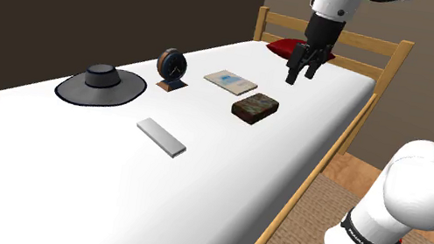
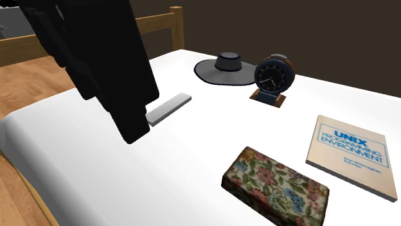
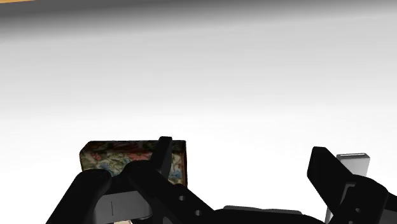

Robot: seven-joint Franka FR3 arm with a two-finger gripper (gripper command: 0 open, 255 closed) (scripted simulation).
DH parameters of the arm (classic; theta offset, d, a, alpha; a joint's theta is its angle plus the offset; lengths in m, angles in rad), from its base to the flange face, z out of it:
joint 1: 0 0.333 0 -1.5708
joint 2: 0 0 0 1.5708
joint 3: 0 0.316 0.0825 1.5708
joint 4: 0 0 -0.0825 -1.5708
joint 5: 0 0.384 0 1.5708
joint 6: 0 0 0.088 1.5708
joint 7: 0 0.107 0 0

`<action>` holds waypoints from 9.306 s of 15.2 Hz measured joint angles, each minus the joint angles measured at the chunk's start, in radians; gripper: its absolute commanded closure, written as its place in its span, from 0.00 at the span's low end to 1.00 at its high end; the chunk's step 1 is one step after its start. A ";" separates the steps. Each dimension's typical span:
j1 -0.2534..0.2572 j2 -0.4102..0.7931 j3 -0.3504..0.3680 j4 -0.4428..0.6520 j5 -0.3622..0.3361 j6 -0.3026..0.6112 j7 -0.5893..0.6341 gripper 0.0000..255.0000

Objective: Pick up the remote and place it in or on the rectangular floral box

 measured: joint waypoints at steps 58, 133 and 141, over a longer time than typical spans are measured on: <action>0.171 1.288 0.249 0.718 -0.113 0.476 0.498 1.00; -0.263 0.865 -0.029 0.261 0.026 0.507 -0.262 1.00; -0.263 0.865 -0.030 0.260 0.026 0.509 -0.263 0.00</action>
